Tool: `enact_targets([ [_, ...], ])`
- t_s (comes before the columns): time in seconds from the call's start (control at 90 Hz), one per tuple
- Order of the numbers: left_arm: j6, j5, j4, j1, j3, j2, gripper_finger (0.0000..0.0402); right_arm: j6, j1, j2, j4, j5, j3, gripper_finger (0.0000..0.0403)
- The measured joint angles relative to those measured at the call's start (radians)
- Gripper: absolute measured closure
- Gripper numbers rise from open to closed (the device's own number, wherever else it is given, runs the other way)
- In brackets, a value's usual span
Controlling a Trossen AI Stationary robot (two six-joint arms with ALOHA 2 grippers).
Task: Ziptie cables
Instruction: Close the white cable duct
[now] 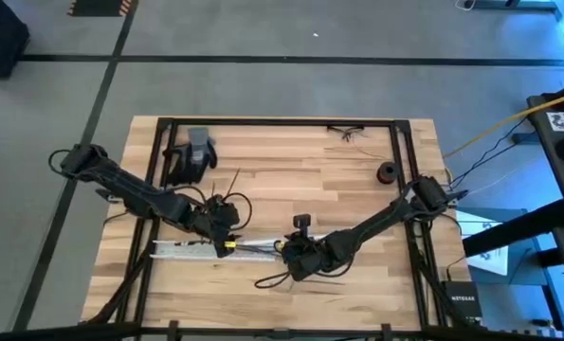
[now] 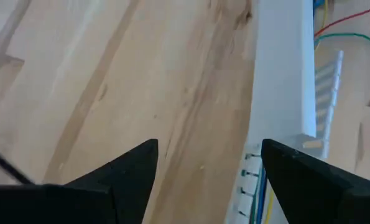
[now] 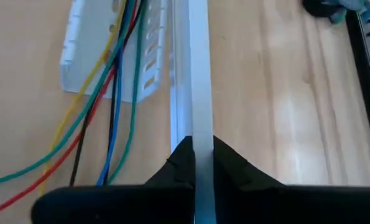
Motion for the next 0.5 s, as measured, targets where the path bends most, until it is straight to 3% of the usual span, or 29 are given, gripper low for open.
enact_targets([
  [0.278,0.021,-0.009,0.139,-0.082,0.0,0.004,0.0121,-0.002,0.001,0.0,-0.013,0.054,0.0,0.0386],
  [0.5,-0.015,-0.181,0.175,-0.149,0.0,0.019,0.0121,0.075,0.061,-0.033,-0.177,0.246,0.0,0.0386],
])
